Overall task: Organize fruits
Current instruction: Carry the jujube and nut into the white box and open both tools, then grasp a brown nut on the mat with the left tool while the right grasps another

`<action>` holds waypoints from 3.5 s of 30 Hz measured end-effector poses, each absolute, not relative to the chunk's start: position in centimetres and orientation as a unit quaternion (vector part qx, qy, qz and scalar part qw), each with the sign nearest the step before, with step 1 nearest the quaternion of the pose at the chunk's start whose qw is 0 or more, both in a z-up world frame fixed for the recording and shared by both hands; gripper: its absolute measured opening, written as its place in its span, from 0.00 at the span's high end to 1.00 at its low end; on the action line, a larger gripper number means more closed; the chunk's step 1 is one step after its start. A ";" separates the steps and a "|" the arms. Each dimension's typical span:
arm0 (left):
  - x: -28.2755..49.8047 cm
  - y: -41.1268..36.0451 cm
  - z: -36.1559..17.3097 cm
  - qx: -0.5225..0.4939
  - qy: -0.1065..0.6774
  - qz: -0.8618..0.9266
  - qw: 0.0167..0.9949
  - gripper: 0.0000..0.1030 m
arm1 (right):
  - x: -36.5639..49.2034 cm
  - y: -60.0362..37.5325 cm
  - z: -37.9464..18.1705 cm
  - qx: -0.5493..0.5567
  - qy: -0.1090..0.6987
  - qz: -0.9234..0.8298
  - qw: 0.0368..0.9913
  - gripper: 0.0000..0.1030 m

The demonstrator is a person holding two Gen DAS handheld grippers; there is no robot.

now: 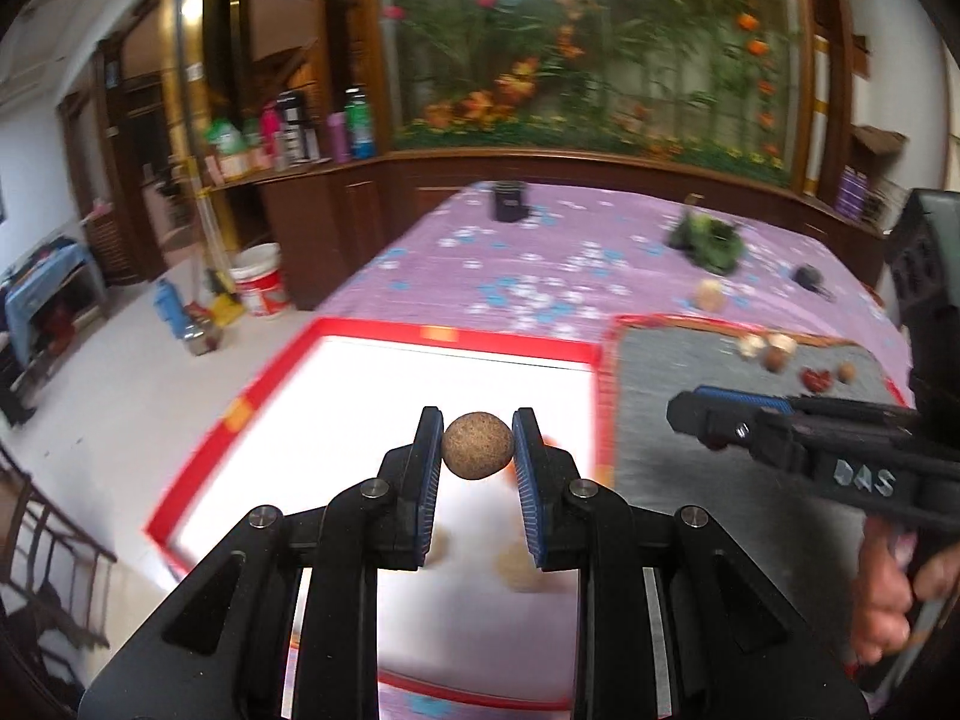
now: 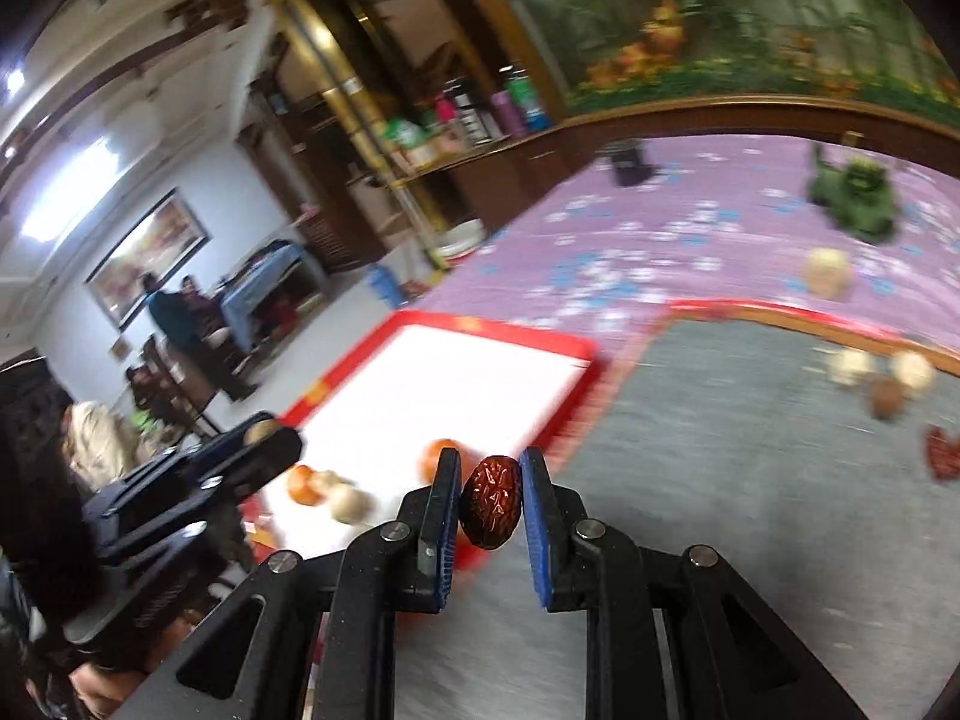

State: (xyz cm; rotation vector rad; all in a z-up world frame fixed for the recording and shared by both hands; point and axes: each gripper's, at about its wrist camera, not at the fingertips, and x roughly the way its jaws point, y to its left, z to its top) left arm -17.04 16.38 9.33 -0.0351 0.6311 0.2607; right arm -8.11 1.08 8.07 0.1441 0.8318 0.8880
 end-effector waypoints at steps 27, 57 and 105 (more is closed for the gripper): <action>-16.4 23.6 4.2 -0.054 0.365 0.212 0.905 0.71 | -11.6 10.5 4.1 0.008 0.414 0.468 0.781 0.81; -13.0 7.7 6.3 0.066 0.379 0.048 0.922 0.39 | -4.0 -24.9 5.8 0.166 0.392 0.140 0.894 0.66; 4.4 -6.3 1.8 0.070 0.467 -0.121 0.873 0.78 | 4.5 -26.5 2.4 0.193 0.476 0.108 0.851 0.79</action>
